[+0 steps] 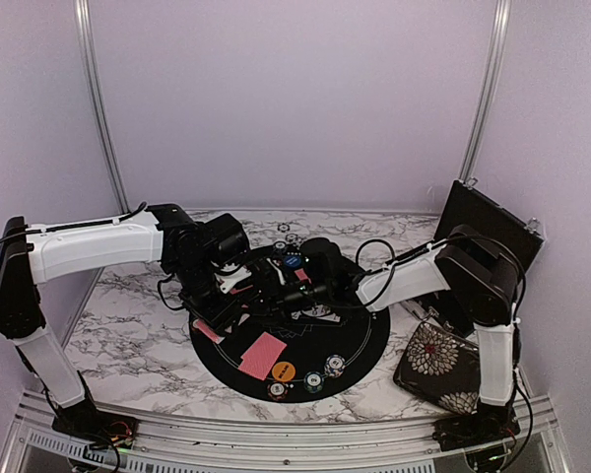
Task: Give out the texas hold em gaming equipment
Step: Pick up the poker card from the face-down deck piles.
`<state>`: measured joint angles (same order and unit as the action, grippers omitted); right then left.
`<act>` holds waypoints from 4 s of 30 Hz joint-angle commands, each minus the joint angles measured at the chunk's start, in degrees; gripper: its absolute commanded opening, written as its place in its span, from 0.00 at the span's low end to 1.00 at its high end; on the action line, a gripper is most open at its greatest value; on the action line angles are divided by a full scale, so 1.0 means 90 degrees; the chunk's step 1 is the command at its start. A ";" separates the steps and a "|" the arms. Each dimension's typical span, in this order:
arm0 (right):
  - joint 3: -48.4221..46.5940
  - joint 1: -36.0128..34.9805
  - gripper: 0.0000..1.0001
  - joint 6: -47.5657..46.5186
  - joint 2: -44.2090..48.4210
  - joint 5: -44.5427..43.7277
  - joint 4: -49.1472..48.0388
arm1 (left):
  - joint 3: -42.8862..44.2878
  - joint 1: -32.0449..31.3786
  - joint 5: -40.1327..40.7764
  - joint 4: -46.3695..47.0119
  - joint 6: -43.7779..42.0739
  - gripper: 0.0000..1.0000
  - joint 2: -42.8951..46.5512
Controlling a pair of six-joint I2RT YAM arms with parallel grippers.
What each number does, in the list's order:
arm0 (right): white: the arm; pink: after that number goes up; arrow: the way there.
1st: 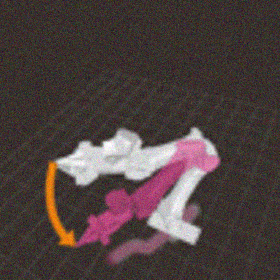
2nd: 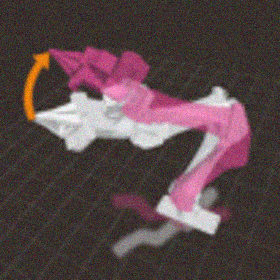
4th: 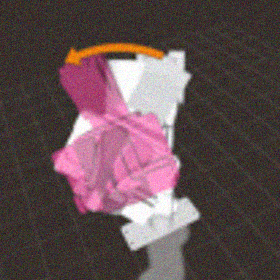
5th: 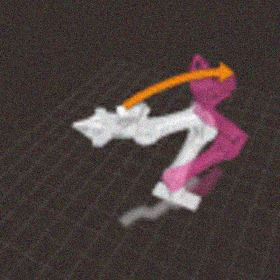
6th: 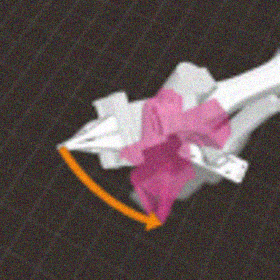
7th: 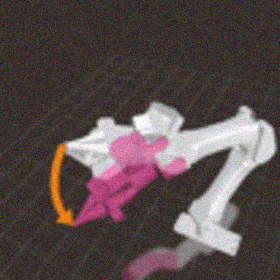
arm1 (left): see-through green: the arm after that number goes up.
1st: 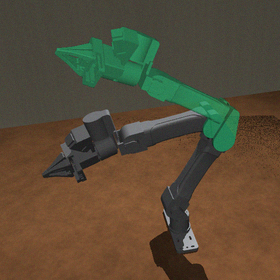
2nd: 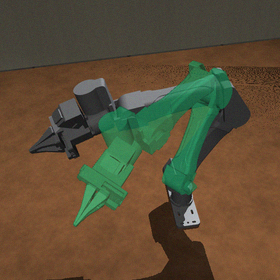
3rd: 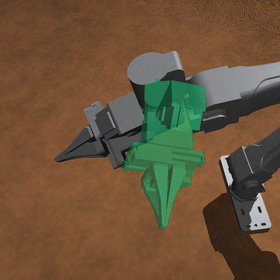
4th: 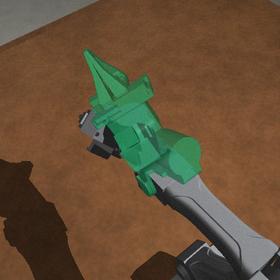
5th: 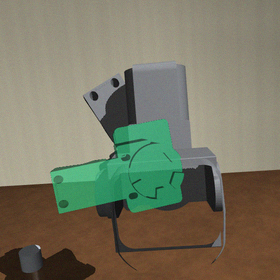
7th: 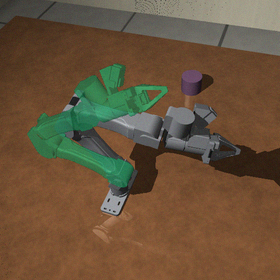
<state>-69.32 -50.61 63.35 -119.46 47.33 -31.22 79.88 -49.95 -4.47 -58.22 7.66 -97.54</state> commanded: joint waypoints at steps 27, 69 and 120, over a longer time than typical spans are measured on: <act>0.0297 0.0228 0.32 0.0009 0.0526 -0.0215 0.0081 | -0.0025 -0.0010 -0.0035 -0.0063 -0.0055 0.44 0.0081; 0.0824 0.0243 0.20 0.0543 0.0930 -0.0044 -0.0446 | 0.0041 0.0023 -0.0026 -0.0064 -0.0060 0.44 0.0002; 0.1242 0.0968 0.00 0.0851 0.1294 0.0492 -0.0830 | -0.0235 0.0055 -0.0022 0.0028 -0.0014 0.44 0.0183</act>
<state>-57.95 -42.87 71.79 -110.43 50.43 -37.71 78.30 -49.67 -4.49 -57.19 7.49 -97.47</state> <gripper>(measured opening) 0.004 0.669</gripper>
